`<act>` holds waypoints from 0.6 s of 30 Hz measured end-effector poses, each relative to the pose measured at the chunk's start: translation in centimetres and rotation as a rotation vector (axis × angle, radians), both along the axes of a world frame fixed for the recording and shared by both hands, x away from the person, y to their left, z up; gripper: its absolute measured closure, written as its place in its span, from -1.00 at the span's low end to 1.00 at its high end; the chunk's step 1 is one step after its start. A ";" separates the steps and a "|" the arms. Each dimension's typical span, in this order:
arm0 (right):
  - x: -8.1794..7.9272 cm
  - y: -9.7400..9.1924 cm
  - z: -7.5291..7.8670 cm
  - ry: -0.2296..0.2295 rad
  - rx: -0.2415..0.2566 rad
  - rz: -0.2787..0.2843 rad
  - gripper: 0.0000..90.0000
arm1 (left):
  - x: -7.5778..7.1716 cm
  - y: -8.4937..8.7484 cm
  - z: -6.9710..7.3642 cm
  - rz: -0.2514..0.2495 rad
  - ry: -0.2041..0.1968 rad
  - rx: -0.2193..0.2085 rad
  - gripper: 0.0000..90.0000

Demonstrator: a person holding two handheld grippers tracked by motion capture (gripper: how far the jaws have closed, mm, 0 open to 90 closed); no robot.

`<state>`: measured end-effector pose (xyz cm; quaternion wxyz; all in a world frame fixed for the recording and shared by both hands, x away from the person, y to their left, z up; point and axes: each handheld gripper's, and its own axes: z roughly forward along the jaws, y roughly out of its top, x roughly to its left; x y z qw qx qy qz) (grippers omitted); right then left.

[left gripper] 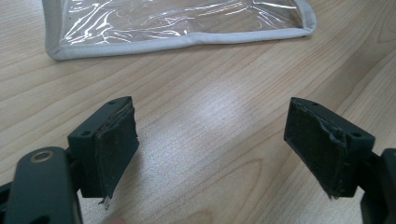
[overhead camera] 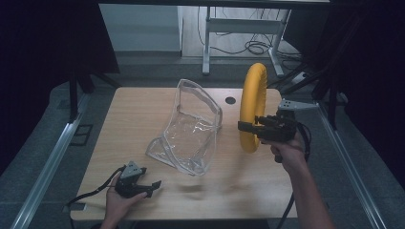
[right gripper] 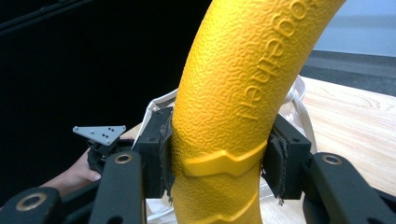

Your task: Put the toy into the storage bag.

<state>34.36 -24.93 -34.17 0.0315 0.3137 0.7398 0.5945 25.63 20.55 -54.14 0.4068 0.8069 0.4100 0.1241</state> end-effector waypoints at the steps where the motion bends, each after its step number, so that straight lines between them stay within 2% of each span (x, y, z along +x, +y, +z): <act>1: 0.0 0.0 0.1 0.002 0.003 0.001 0.11 | 0.0 0.0 0.0 -0.001 0.000 0.000 -0.62; 18: -0.5 1.0 2.7 -0.065 0.067 0.016 0.10 | -0.1 0.1 0.1 0.001 0.000 0.003 -0.62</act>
